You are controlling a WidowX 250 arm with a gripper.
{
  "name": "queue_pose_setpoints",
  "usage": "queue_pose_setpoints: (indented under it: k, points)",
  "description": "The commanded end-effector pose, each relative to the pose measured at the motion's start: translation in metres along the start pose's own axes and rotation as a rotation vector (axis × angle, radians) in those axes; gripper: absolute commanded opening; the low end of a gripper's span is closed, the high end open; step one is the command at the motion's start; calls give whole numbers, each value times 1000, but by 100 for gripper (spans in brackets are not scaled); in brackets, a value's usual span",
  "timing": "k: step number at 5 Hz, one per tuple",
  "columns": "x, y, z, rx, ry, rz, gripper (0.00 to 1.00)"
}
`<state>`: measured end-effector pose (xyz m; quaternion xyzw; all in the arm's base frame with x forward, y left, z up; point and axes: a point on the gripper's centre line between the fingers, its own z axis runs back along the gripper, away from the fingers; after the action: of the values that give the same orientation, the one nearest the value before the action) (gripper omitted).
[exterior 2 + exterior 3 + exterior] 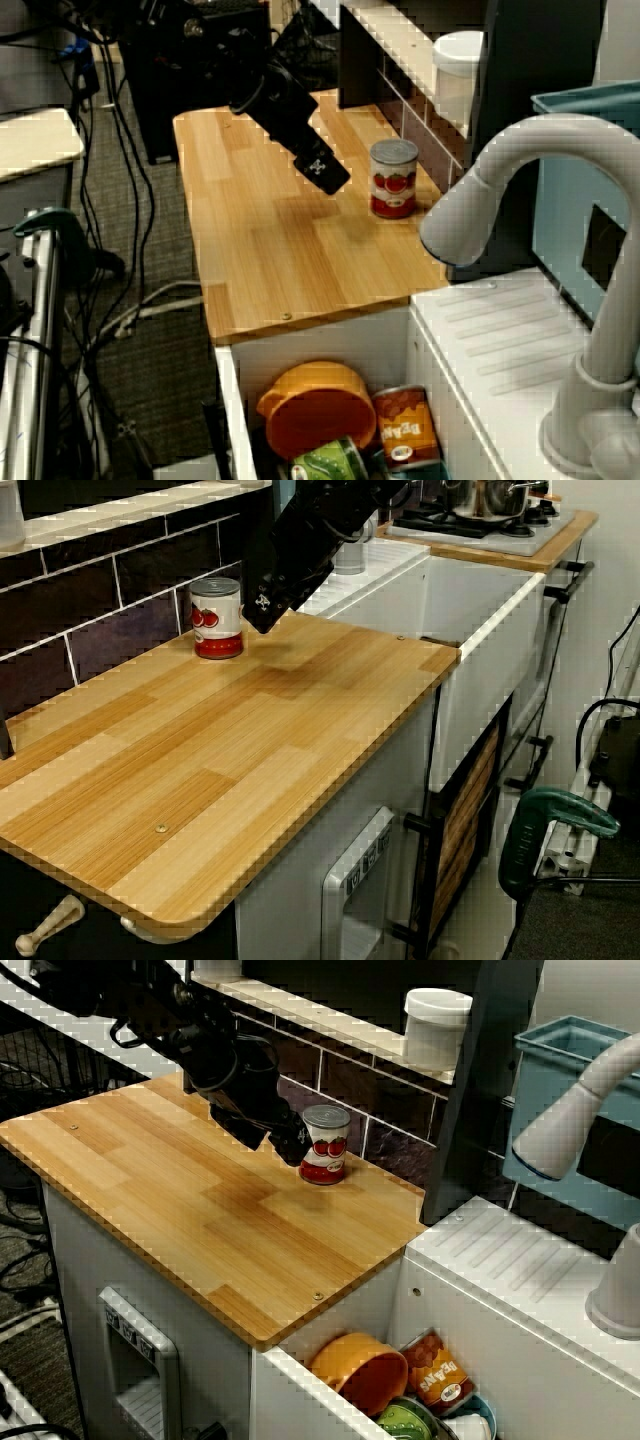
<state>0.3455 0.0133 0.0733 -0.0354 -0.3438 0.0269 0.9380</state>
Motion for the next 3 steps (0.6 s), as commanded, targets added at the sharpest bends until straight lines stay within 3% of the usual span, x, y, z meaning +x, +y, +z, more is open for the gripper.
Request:
queue_pose_setpoints:
  k: [1, 3]
  points:
    - [4, -16, -14, 18, -31, 2, 100]
    - [15, -19, -33, 31, -12, 13, 100]
